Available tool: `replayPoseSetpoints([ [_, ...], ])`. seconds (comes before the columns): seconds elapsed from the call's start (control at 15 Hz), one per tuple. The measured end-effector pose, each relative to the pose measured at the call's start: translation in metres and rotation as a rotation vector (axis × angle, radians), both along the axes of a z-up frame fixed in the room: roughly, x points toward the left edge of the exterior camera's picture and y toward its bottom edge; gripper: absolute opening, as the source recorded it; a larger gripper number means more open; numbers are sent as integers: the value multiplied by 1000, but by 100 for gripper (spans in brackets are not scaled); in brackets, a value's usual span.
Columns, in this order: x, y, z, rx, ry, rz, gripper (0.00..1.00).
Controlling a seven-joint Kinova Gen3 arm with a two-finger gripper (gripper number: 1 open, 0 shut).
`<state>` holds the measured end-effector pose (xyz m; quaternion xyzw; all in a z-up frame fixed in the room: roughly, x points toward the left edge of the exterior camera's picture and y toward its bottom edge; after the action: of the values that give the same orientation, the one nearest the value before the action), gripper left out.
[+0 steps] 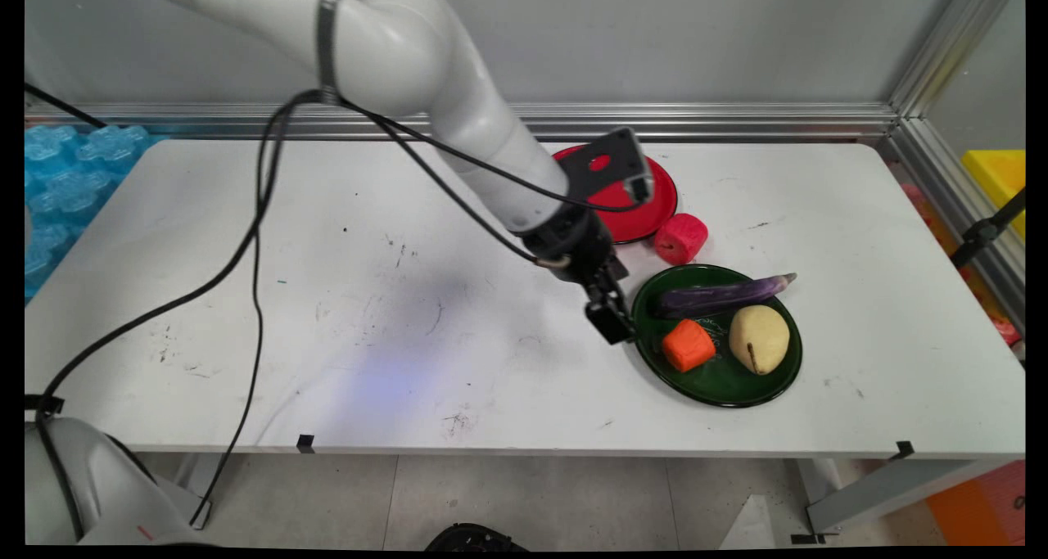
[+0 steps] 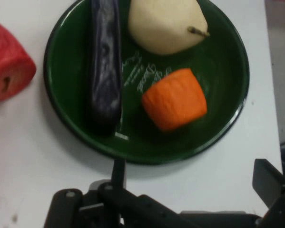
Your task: Pick up the mandarin from the green plate
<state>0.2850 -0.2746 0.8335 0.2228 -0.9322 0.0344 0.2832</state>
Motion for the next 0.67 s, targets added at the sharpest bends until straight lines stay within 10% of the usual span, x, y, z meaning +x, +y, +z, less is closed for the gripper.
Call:
replayPoseSetpoints([
  [0.67,-68,-21,-33,11,-36,33,100],
])
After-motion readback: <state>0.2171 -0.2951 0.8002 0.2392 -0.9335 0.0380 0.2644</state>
